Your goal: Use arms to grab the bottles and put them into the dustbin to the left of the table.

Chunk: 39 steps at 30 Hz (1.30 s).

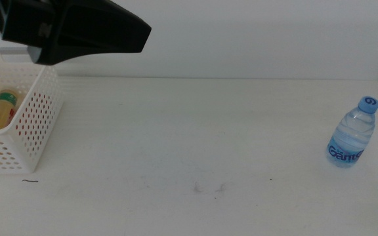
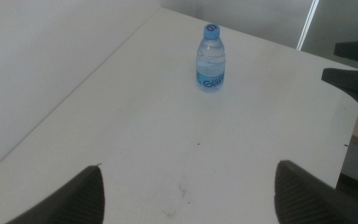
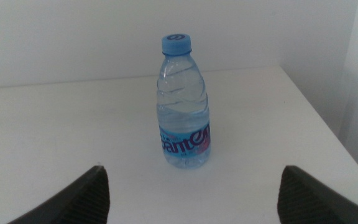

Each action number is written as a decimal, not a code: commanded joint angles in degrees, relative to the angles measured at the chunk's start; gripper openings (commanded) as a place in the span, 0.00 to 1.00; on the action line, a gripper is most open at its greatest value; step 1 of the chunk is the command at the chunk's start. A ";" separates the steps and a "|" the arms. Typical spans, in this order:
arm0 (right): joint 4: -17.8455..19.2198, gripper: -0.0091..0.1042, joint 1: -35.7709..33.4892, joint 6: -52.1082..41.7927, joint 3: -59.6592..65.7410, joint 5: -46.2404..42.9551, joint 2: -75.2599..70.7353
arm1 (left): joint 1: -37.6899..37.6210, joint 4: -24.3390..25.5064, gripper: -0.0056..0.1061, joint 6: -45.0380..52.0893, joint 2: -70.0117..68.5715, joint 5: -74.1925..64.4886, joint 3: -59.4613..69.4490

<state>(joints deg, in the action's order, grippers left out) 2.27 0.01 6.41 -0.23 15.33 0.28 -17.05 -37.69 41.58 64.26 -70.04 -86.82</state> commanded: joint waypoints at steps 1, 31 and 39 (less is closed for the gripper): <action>0.59 0.80 0.50 -0.26 0.23 -2.59 -0.28 | -0.22 -0.73 0.89 -0.56 0.01 0.08 -0.67; 0.79 0.80 0.50 1.41 -12.92 -52.43 72.14 | -0.09 2.68 0.89 -0.56 -0.08 3.94 -0.67; -0.25 0.80 0.50 -4.76 -14.03 -73.00 89.94 | -0.09 2.79 0.89 -0.56 -0.08 3.94 -0.67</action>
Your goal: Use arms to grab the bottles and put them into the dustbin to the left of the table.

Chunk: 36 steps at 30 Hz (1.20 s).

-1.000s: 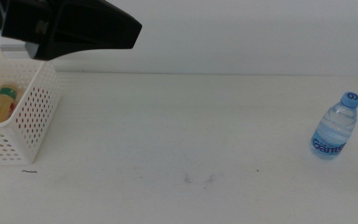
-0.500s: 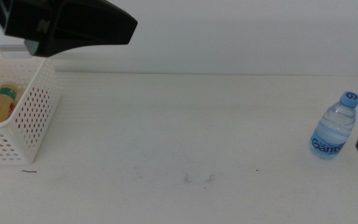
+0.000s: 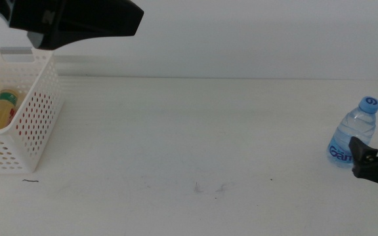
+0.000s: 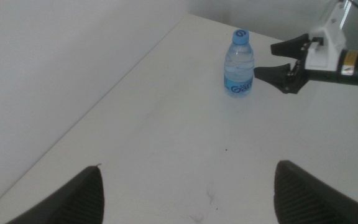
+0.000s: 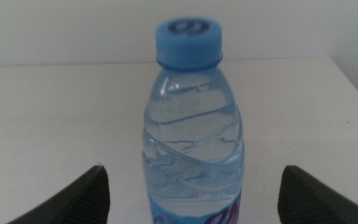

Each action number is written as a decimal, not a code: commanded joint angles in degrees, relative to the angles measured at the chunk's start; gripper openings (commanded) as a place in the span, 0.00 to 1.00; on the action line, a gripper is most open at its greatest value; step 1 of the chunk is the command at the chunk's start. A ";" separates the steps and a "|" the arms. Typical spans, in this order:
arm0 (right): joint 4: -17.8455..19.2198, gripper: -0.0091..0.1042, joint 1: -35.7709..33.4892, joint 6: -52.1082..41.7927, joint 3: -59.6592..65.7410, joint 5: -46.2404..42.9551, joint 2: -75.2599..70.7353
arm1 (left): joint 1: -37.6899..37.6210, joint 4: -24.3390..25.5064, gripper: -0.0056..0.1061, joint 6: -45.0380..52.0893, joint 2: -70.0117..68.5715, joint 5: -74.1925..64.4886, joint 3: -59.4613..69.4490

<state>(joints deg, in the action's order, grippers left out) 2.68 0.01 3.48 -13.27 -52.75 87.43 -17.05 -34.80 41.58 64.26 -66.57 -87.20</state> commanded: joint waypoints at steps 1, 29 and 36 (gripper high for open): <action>-0.79 0.80 0.50 -1.95 -1.59 -5.89 4.58 | -0.09 -0.10 0.89 -0.56 -0.08 0.46 -0.29; 6.41 0.06 -27.79 -0.02 -55.81 13.89 32.41 | -0.09 -0.09 0.89 -0.56 -0.08 1.57 -0.29; 6.43 0.06 -33.33 1.18 -71.83 22.35 45.21 | -0.09 -0.09 0.89 -0.56 -0.08 1.68 -0.29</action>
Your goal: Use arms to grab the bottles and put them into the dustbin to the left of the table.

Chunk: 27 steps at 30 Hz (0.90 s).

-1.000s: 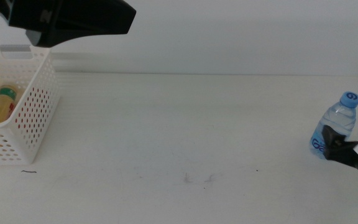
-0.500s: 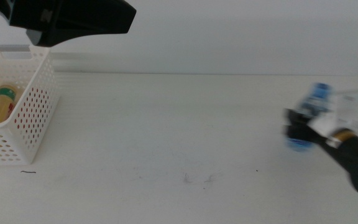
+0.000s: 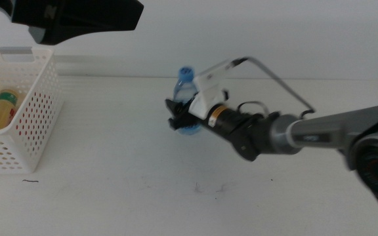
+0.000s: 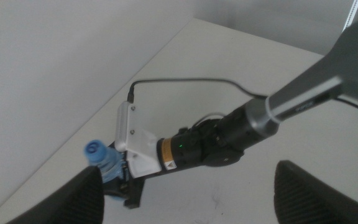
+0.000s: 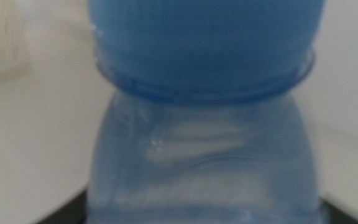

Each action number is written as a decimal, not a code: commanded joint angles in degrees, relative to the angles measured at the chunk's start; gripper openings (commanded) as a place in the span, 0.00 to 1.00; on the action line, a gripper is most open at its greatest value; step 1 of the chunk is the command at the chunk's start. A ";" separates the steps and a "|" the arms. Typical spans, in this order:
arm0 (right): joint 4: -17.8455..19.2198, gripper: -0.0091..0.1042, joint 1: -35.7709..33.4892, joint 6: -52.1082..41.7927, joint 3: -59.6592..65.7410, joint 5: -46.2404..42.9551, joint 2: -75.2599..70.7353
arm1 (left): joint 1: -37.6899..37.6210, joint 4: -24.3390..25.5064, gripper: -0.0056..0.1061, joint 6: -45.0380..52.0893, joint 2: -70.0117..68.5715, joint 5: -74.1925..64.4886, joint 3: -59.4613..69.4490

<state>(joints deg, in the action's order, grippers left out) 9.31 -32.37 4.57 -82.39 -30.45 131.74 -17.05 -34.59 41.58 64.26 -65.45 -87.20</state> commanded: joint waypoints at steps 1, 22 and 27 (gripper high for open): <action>-0.20 0.07 -1.29 -0.09 -3.41 0.95 1.43 | -0.09 -0.31 0.89 -0.56 -0.08 0.57 -0.29; -4.07 0.82 -2.92 6.11 0.02 60.91 -29.54 | -0.09 -0.31 0.89 -0.56 -0.08 0.57 -0.29; -3.41 0.81 -2.92 6.11 0.02 67.63 -43.53 | -0.09 -0.31 0.89 -0.56 -0.08 0.69 -0.29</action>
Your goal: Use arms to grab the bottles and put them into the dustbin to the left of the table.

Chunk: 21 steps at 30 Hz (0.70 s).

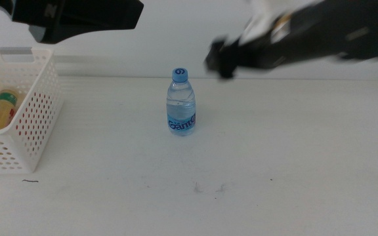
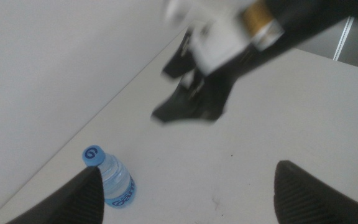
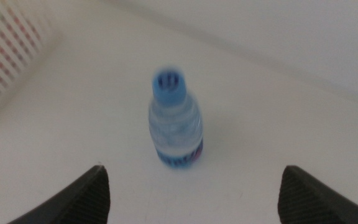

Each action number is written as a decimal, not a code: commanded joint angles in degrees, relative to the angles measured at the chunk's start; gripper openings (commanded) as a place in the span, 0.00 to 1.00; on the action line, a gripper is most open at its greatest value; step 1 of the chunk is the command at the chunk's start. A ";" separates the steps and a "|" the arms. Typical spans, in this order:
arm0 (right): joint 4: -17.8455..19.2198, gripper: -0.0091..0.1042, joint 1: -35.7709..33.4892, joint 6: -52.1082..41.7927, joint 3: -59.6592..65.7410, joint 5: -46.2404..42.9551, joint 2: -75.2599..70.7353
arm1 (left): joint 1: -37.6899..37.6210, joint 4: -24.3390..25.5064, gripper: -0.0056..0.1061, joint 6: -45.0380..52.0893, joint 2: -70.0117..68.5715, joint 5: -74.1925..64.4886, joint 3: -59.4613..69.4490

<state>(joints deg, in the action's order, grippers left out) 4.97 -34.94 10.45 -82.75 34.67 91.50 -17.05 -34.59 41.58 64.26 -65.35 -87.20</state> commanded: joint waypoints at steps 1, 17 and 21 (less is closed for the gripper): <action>1.50 0.81 -0.34 0.24 0.39 2.98 -5.18 | -0.09 -0.31 0.89 -0.56 -0.08 0.59 -0.29; 0.87 0.81 -0.34 0.24 0.39 4.65 -8.03 | -0.09 5.25 0.89 -3.00 -0.08 4.65 0.41; 0.87 0.81 -0.34 0.24 0.39 4.65 -8.03 | -5.31 11.91 0.89 -21.79 -1.01 16.40 8.96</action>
<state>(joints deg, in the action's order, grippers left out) 5.52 -35.03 10.64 -82.61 39.73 83.78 -19.73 -26.50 27.91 63.73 -54.11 -81.79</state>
